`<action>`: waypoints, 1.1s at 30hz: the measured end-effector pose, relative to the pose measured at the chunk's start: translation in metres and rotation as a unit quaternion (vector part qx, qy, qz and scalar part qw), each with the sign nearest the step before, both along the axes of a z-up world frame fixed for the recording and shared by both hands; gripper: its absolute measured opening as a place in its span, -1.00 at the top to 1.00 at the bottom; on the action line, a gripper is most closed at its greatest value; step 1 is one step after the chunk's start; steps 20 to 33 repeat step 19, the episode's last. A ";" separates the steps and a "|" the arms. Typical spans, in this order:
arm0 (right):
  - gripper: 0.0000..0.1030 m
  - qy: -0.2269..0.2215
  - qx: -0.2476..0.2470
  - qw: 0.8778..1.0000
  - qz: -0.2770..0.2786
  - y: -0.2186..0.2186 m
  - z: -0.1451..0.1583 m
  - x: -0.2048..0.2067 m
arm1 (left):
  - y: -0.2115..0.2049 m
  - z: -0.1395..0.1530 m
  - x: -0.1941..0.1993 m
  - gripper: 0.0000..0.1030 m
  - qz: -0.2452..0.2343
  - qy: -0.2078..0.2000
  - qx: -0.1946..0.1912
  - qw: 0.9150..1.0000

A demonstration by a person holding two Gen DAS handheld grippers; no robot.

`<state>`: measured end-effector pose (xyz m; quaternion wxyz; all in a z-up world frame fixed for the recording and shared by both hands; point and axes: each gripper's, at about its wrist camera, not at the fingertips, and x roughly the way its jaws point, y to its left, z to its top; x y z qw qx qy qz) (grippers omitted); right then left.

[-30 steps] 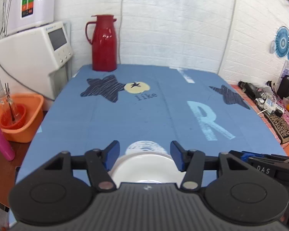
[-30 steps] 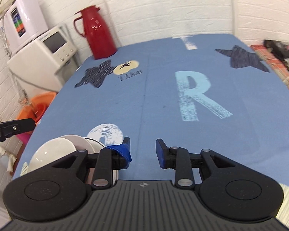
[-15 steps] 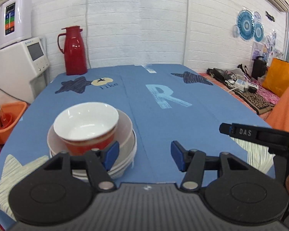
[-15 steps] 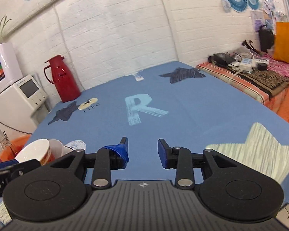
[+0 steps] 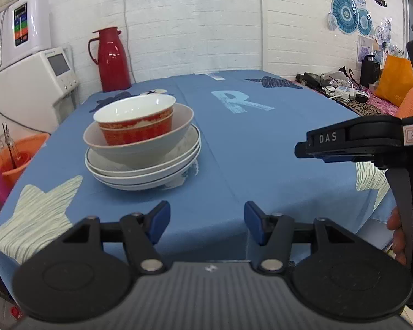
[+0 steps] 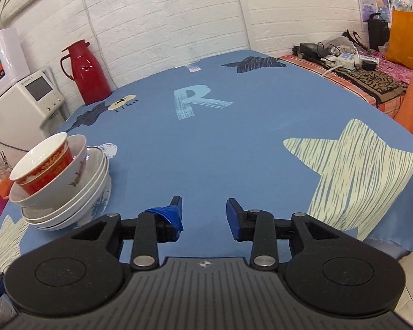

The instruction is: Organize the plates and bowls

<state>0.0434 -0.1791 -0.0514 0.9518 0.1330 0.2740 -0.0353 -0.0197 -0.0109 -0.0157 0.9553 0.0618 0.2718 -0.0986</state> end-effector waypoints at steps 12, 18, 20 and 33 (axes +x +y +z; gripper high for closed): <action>0.60 -0.005 -0.012 1.000 0.028 0.020 0.003 -0.004 | 0.004 -0.005 0.005 -0.10 -0.006 0.020 -0.016 1.000; 0.58 -0.006 -0.014 0.999 0.032 0.021 0.004 -0.006 | 0.004 -0.005 0.004 -0.11 -0.006 0.017 -0.022 1.000; 0.58 -0.006 -0.013 0.999 0.032 0.021 0.004 -0.006 | 0.004 -0.006 0.004 -0.11 -0.006 0.019 -0.021 1.000; 0.58 -0.006 -0.013 0.999 0.032 0.021 0.004 -0.006 | 0.004 -0.006 0.004 -0.11 -0.006 0.019 -0.021 1.000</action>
